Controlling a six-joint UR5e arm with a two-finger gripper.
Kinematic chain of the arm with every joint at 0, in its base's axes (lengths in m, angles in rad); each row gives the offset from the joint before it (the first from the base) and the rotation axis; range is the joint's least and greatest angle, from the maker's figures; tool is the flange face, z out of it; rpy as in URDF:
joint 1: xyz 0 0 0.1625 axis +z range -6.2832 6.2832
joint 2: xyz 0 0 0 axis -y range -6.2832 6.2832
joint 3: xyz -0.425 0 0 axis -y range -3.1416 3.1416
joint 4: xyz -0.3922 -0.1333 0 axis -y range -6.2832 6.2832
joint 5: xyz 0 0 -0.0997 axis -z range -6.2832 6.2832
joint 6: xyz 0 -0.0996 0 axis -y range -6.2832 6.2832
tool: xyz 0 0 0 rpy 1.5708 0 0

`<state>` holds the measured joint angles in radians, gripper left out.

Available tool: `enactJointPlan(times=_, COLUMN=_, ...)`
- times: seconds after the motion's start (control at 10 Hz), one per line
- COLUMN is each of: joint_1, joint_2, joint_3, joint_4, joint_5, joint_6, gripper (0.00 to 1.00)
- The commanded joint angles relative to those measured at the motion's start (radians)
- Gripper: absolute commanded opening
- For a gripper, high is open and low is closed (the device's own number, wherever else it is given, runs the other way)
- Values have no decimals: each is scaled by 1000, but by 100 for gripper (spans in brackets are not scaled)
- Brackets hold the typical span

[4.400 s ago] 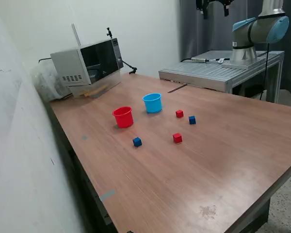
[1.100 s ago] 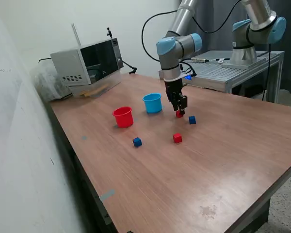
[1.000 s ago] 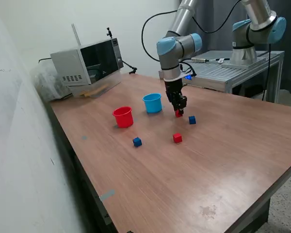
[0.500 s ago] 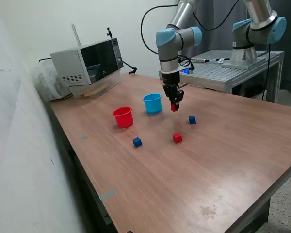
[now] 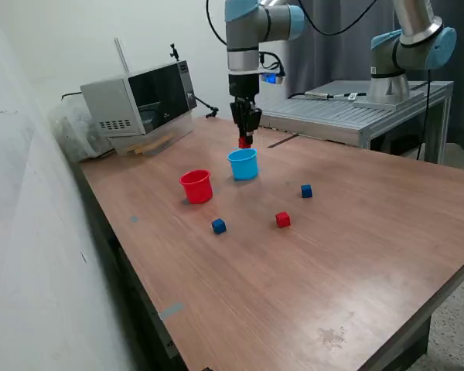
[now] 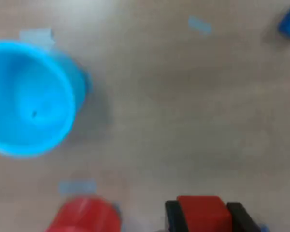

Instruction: Place red objects in the red bin, and blue objects in the blue bin.

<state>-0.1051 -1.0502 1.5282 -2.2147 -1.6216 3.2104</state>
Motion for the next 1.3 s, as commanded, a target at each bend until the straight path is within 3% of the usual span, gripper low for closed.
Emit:
enactJointPlan(times=0.0, joint_1=-33, joint_2=34, joint_3=-130, joint_4=9, joint_5=-3, joint_6=5, gripper=0)
enactJointPlan(times=0.4, joint_1=-91, joint_2=140, joint_3=-235, joint_4=-29, joint_5=-7, joint_6=13, gripper=0)
enactJointPlan(times=0.8, joint_1=-110, joint_2=243, joint_3=-257, joint_4=-65, joint_5=-9, joint_6=28, gripper=0)
enactJointPlan(times=1.2, joint_1=-116, joint_2=277, joint_3=-266, joint_4=-80, joint_5=-66, joint_6=28, gripper=0)
